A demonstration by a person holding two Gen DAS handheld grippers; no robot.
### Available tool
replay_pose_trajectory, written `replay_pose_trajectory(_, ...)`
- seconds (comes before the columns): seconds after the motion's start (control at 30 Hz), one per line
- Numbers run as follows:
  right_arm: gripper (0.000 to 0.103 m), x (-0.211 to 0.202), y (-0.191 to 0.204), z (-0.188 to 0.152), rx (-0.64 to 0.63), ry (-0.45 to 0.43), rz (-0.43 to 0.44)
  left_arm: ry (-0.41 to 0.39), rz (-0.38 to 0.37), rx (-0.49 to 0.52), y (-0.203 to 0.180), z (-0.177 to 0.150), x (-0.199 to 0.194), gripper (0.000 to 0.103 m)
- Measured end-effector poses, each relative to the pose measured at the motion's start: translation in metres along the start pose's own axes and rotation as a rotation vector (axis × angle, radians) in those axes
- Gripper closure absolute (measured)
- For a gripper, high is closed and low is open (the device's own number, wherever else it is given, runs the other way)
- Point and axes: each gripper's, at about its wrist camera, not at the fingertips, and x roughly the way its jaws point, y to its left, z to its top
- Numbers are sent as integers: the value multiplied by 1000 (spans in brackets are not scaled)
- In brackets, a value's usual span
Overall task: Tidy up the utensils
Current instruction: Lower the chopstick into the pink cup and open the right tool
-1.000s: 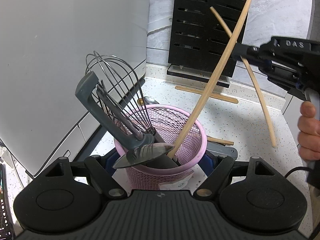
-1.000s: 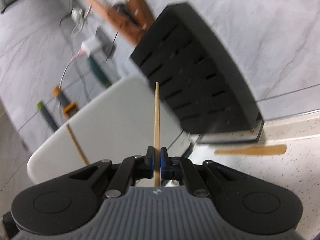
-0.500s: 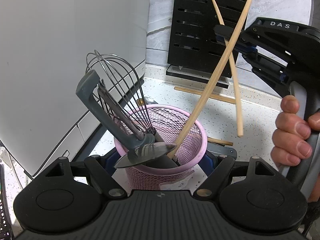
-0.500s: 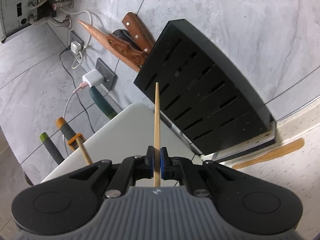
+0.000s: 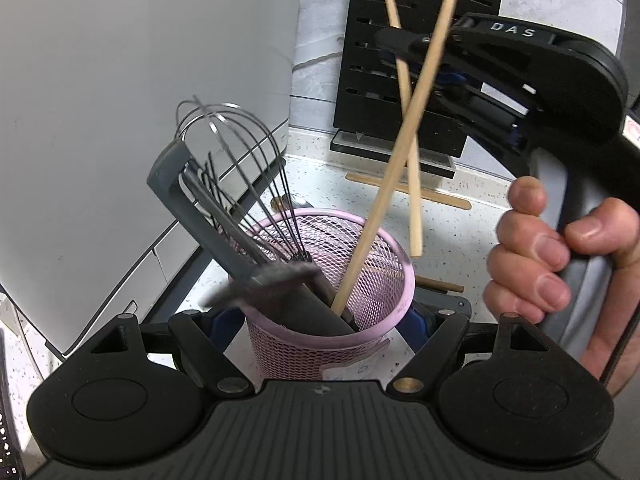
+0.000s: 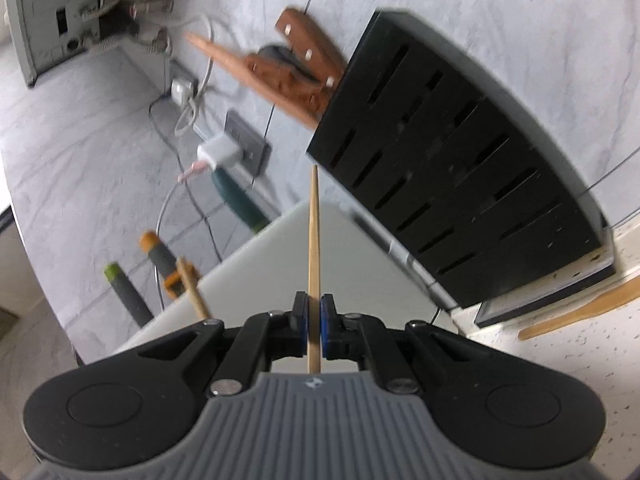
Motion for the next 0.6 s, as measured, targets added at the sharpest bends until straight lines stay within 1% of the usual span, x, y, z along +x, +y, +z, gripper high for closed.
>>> replay_pose_trajectory(0.17,101,7,-5,-2,3,40,39,2,1,-9,0,0,1,11)
replay_pose_trajectory(0.3,100,10,-5,-7,-31,83,75,4,1,1,-2,0,1,11)
replay_pose_trajectory(0.4,101,8,-2,-9,-72,100,80,3,-1,-4,-1,0,1,11)
replay_pose_trajectory(0.5,101,5,3,-9,-131,126,59,3,-3,-8,1,0,2,11)
replay_pose_trajectory(0.6,101,1,5,-5,-149,163,25,3,-1,-7,1,0,2,11)
